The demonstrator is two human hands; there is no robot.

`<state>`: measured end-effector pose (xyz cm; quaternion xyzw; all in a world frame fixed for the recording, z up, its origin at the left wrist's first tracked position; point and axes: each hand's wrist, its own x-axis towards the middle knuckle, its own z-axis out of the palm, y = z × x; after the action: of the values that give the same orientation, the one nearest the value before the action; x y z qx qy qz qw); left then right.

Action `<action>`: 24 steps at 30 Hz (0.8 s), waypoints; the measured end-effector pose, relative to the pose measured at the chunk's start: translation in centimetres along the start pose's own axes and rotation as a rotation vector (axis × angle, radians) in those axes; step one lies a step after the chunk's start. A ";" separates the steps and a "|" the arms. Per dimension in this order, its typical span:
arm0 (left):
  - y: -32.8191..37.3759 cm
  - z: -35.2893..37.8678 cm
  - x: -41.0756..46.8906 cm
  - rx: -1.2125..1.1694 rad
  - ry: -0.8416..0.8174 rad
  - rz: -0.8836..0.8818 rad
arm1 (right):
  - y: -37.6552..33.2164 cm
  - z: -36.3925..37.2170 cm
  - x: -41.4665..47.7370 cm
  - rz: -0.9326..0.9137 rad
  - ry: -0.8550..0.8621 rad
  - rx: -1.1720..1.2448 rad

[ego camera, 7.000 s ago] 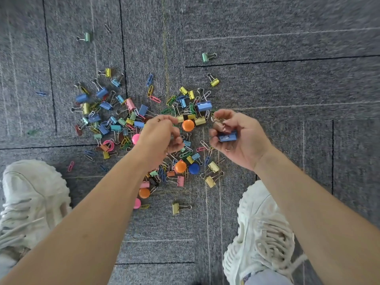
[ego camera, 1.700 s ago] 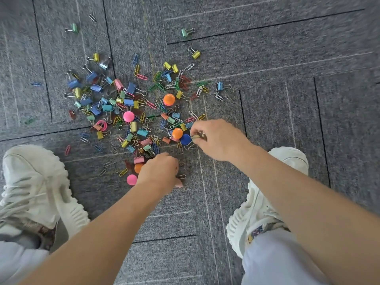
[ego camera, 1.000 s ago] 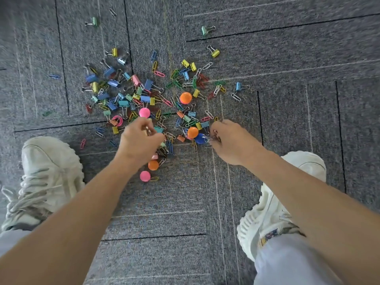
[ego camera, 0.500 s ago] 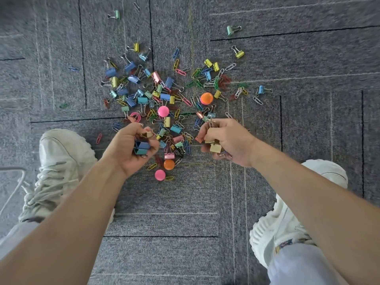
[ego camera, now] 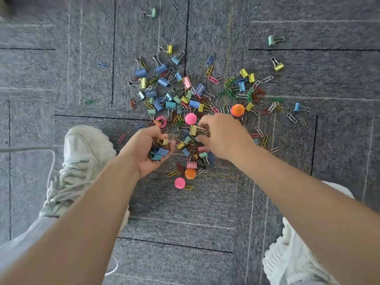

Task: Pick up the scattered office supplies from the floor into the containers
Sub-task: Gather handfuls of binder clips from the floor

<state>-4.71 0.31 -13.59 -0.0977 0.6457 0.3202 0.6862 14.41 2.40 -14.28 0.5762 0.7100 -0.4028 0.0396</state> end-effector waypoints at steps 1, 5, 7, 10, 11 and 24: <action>0.1 -0.3 0.3 0.008 0.002 0.004 | -0.2 0.3 0.2 0.013 -0.006 -0.072; 0.5 -0.4 0.8 -0.008 0.006 -0.005 | 0.0 0.7 0.3 0.021 -0.013 -0.212; 0.6 -0.2 0.7 -0.051 -0.006 -0.044 | 0.1 0.7 0.4 0.006 -0.018 -0.227; 0.3 0.3 0.4 -0.138 -0.028 -0.075 | 0.1 0.6 0.4 -0.040 -0.051 -0.280; 0.3 0.4 0.4 -0.135 -0.027 -0.074 | 0.3 0.5 0.4 -0.053 -0.052 -0.289; -1.4 2.7 0.3 1.367 0.239 0.388 | 3.8 -1.7 1.0 0.237 -0.026 0.945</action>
<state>-1.71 0.77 -13.90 0.4355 0.7783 -0.0522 0.4493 17.98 4.34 -15.65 0.6030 0.3782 -0.6811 -0.1718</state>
